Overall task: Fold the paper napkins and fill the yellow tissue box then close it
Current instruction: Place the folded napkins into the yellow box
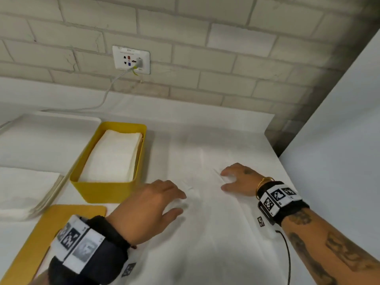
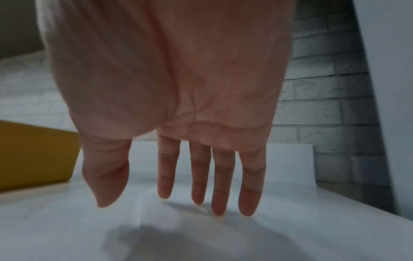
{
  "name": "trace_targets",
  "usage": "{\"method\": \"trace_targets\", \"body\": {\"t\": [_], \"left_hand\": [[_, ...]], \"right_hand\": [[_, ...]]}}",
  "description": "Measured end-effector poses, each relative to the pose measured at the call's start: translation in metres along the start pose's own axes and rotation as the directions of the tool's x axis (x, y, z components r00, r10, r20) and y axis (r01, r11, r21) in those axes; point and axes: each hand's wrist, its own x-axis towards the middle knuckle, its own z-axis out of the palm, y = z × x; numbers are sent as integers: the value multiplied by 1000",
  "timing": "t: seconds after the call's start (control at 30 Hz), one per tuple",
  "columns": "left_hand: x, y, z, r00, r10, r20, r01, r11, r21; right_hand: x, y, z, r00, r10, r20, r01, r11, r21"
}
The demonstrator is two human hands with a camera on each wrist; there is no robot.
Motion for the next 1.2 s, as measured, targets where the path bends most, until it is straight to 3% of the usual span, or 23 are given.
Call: {"method": "trace_targets", "body": {"t": [0.1, 0.4, 0.63, 0.83, 0.9, 0.97, 1.1, 1.17, 1.2], "left_hand": [[17, 7, 18, 990, -43, 138, 39, 999, 29], [34, 4, 35, 927, -194, 322, 162, 979, 122], [46, 5, 29, 882, -234, 408, 146, 961, 237], [46, 2, 27, 883, -246, 400, 161, 959, 232], [44, 0, 24, 891, -232, 391, 186, 971, 152], [41, -2, 16, 909, -228, 349, 280, 954, -105], [36, -2, 4, 941, -224, 255, 337, 703, -626], [35, 2, 4, 942, -205, 266, 335, 527, -781], [34, 5, 5, 947, -218, 238, 317, 493, -810]], "right_hand": [[-16, 1, 21, 999, -26, -43, 27, 1000, 16], [-73, -18, 66, 994, -93, -52, 96, 993, 65], [-80, -13, 50, 995, -102, 20, 97, 980, 174], [-71, -16, 56, 990, -141, 22, 133, 964, 231], [-71, -14, 47, 979, -204, -3, 192, 912, 364], [-74, -11, 34, 970, -242, -34, 220, 808, 547], [-82, -5, 8, 963, -216, -161, 256, 546, 798], [-83, -4, -1, 954, -199, -224, 291, 447, 846], [-83, -4, -5, 950, -187, -251, 307, 406, 861]]}}
